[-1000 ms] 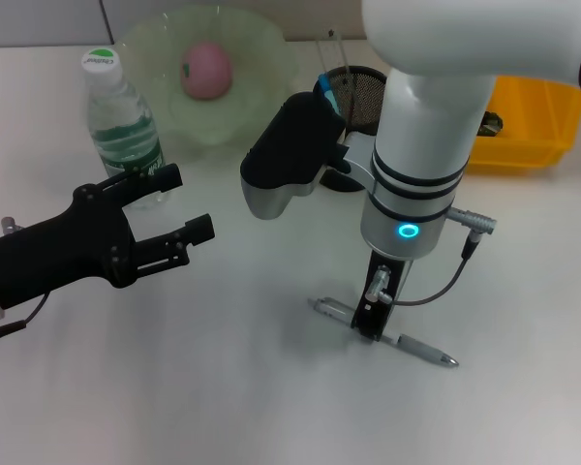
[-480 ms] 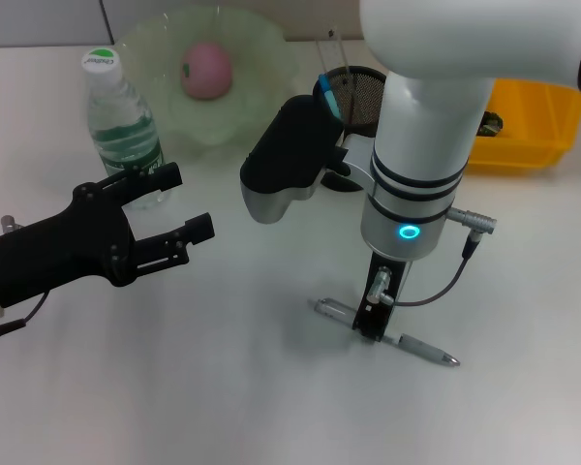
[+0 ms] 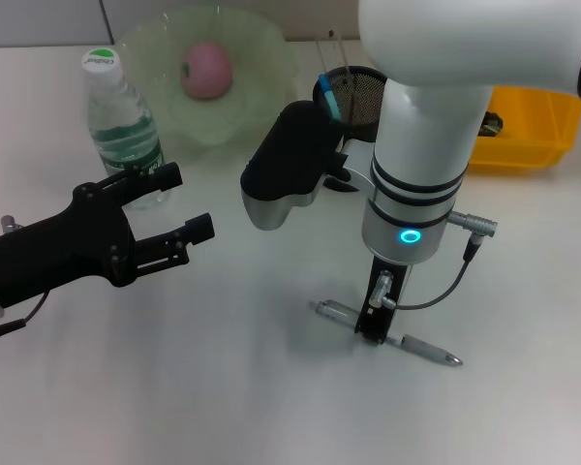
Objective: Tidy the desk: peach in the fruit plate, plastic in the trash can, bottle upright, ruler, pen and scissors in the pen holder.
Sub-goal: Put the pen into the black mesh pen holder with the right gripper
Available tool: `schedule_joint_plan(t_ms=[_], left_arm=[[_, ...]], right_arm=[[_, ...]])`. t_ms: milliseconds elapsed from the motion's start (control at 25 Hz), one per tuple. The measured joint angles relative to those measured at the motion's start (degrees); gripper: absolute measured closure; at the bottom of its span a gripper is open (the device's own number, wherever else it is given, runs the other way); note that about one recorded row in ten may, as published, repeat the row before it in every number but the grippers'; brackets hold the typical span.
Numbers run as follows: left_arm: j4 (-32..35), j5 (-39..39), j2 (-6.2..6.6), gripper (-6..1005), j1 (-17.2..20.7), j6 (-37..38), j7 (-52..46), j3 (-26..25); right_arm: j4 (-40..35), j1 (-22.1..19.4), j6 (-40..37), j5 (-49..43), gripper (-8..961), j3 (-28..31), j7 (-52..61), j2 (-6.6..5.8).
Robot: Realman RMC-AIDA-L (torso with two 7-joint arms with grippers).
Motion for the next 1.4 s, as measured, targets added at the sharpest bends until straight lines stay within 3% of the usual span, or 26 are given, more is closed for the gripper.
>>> schedule_joint_plan(t_ms=[800,1120,1400], left_arm=[[0.0,-0.08,0.11,170,0.24,0.28,-0.04,-0.35],[0.74,-0.19,0.37,170,0.46,0.3,-1.21,-0.45],[0.77,-0.19,0.68,170,0.49,0.33,-1.34,-0.44]], right_arm=[[-2.27,-1.85,-0.46,-0.75,828,0.84,-0.66,-0.22],[-9.8,-7.74,-3.9,-9.84,828,11.42,-1.5,-0.37],[-11.08,-9.79,-4.72,-11.07,827,17.73,-4.26,-0.5]])
